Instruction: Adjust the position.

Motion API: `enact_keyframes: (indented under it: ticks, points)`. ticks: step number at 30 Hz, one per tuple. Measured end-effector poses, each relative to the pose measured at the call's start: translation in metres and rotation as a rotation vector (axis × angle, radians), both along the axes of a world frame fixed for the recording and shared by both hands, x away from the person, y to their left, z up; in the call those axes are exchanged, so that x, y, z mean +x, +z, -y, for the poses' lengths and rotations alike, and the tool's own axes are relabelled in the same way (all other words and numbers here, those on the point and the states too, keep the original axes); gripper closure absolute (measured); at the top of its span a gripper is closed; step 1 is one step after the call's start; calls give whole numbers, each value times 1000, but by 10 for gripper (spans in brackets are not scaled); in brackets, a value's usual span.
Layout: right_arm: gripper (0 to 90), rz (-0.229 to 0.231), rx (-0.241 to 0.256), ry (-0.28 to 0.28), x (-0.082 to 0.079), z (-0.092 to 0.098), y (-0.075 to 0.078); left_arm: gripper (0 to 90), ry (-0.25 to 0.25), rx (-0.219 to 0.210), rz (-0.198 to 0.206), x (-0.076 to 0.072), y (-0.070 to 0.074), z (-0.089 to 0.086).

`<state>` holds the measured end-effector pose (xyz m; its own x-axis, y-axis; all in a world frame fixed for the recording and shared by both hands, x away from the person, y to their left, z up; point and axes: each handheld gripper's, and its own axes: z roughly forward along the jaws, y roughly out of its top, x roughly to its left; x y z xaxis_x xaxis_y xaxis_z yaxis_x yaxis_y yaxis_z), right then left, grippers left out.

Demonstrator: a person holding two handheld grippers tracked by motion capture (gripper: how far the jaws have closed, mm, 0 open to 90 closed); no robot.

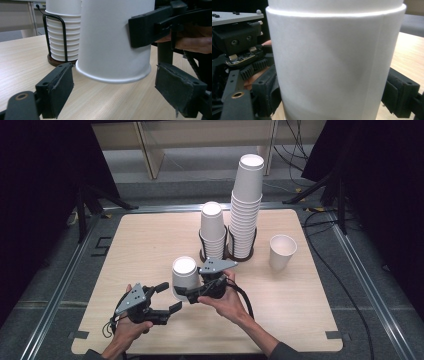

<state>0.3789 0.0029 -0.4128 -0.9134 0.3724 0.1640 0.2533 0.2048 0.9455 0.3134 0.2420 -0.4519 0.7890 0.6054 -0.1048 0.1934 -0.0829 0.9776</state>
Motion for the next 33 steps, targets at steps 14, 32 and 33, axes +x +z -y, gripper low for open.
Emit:
enact_keyframes:
  ticks: [14,32,33]
  points:
    - [171,-21,-6,54,-9,-21,-1,41,17,12,6,0,0,2]
    - [165,-14,-18,99,-15,-31,-4,76,11,23,12,-1,0,3]
    - [164,-29,-13,103,-15,-30,-4,81,14,24,10,-1,0,2]
